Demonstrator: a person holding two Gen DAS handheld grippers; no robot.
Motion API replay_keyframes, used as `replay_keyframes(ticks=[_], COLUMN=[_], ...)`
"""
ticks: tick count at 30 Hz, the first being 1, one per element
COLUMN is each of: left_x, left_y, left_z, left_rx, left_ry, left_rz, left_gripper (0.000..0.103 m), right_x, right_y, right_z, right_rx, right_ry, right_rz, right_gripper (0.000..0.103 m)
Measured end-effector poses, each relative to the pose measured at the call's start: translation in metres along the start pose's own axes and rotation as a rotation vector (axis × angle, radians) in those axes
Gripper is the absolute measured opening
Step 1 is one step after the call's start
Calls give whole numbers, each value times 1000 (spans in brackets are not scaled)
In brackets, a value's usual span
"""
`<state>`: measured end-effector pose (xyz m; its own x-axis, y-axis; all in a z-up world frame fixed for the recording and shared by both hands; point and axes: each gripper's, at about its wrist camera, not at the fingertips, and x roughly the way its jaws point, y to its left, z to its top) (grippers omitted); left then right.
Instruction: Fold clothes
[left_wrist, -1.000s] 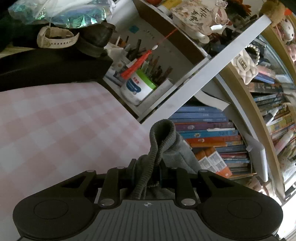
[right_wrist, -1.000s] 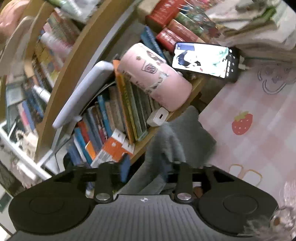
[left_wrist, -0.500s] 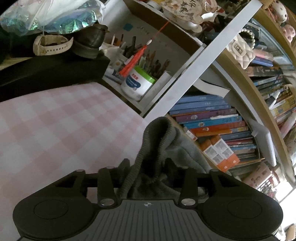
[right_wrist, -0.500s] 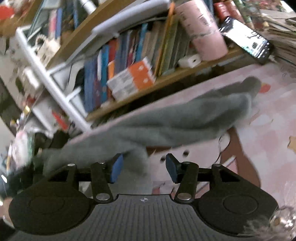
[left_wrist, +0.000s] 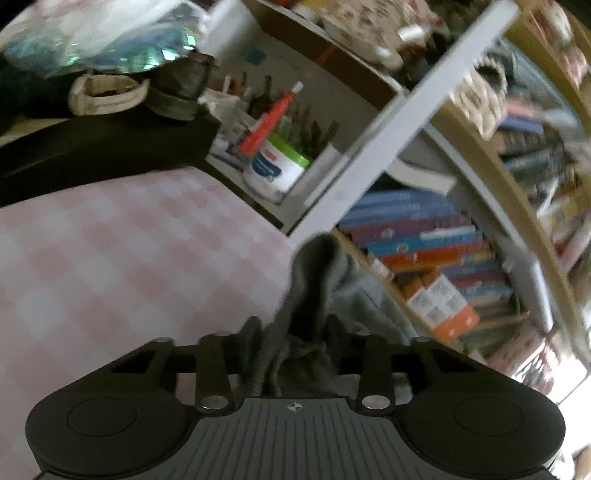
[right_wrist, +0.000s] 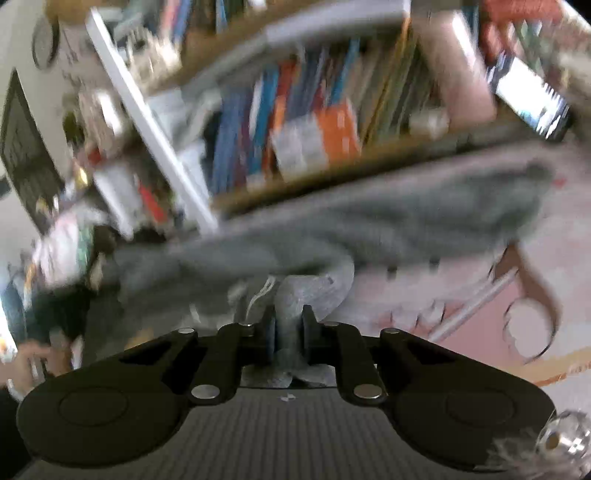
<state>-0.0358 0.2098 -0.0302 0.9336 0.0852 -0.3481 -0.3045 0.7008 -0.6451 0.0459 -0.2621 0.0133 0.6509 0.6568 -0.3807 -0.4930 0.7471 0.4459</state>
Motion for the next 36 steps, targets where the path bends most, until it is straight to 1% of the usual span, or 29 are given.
replay_keyframes(ticks=[1,3,5,7,8,10,13,15,16,17,18,20,22,25,27,28,31,33,36], left_x=[-2,-5,-5,-4,-4,-5,-7,-7,-7,-8,-8,-7,-4,-1,-1,-2,-3,-5,-12], left_y=[2,4,-1,-4,-5,-5,-3,-4,-5,-6,-9,-15,-24,-38,-45,-48,-52,-53,-55], left_z=[1,3,2,0,0,0,1,0,-1,-1,-3,-5,-9,-17,-21,-23,-25,-25,-25], left_rx=[-18,-44,-32,-15,-14,-15,-39,-40,-39,-33,-24,1,48,126,175,192,218,215,216], left_ry=[-7,-15,-5,5,6,8,5,9,11,15,21,33,58,96,100,101,101,94,62], left_rz=[-20,-57,-78,-77,-77,-80,-98,-114,-122,-133,-146,-173,-192,-208,-215,-217,-220,-220,-226], left_gripper=[33,33,33,34,36,38,41,43,46,48,49,57,63,71,75,78,81,81,83], right_x=[-11,-33,-49,-58,-56,-44,-13,6,16,24,26,25,25,20,14,9,-13,-32,-58], right_y=[7,33,66,97,110,120,117,109,104,100,99,102,105,106,107,108,105,97,75], right_z=[7,21,27,25,20,11,-9,-25,-33,-41,-47,-53,-50,-46,-43,-41,-31,-23,-13], right_rx=[-14,-97,-233,-376,-434,-475,-427,-366,-334,-307,-305,-331,-346,-331,-307,-301,-292,-275,-221], right_ry=[-50,-151,-247,-316,-311,-236,-52,66,122,169,181,167,172,163,146,130,74,32,-25], right_rz=[-6,-10,-25,-28,-15,34,100,119,125,131,133,126,123,159,198,213,230,216,140], right_gripper=[10,10,10,10,10,11,11,11,12,12,12,12,13,23,36,38,45,51,61])
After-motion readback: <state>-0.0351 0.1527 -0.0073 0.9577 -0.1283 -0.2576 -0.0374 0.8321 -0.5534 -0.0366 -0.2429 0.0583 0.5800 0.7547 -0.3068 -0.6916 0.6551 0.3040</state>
